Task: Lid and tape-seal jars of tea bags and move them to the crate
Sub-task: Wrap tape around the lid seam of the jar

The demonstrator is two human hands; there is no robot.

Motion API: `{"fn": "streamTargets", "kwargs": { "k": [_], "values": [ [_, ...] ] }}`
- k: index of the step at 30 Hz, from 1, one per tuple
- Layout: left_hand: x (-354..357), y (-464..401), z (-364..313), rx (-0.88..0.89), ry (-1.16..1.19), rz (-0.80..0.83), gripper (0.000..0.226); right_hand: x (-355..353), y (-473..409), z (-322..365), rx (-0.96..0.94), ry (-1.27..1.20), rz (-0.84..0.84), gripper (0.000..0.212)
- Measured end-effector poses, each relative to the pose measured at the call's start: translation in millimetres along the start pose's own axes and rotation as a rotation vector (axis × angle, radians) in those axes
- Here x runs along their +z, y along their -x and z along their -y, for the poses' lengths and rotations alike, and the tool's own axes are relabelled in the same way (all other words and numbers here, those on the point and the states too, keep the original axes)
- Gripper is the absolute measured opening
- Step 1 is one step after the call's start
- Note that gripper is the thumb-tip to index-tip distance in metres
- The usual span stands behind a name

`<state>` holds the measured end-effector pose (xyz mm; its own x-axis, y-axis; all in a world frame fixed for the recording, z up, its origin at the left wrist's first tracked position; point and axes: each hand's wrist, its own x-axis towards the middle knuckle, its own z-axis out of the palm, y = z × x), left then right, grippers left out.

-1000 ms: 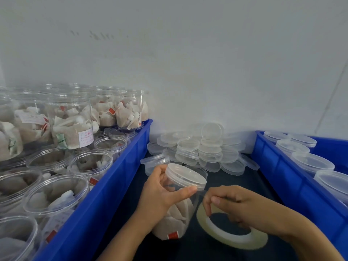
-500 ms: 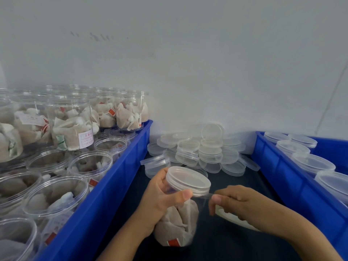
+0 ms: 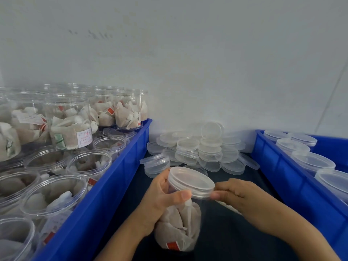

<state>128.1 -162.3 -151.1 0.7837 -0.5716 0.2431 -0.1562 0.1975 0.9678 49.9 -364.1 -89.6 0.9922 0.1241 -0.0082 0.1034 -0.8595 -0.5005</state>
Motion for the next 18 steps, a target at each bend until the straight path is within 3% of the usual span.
{"fn": "streamTargets", "kwargs": {
  "k": [3, 5, 8, 9, 12, 15, 18],
  "values": [
    [0.3, 0.3, 3.2, -0.056, 0.02, 0.0, 0.098, 3.8, -0.9, 1.0, -0.009, 0.039, -0.013, 0.042],
    [0.8, 1.4, 4.7, -0.1, 0.079, 0.017, 0.099, 7.3, -1.5, 1.9, 0.002, 0.056, -0.033, 0.05],
    [0.8, 2.8, 6.3, -0.138, 0.179, 0.054, 0.092, 11.2, -2.7, 0.9, 0.027, 0.022, -0.099, 0.084],
    [0.6, 3.3, 6.2, -0.149, 0.203, 0.061, 0.09, 12.9, -2.9, 0.3, 0.016, 0.009, -0.115, 0.082],
    [-0.8, 2.9, 6.6, -0.178, 0.231, 0.067, 0.093, 16.8, -2.4, 3.0, -0.054, 0.006, -0.16, 0.044],
    [-0.2, 2.6, 4.9, -0.149, 0.222, 0.058, 0.078, 19.9, -3.1, 5.2, -0.064, 0.004, -0.216, 0.038],
    [1.9, 0.6, 8.7, -0.109, 0.195, -0.055, 0.083, 20.2, -6.4, 6.9, -0.039, 0.007, -0.242, 0.025]
  ]
}}
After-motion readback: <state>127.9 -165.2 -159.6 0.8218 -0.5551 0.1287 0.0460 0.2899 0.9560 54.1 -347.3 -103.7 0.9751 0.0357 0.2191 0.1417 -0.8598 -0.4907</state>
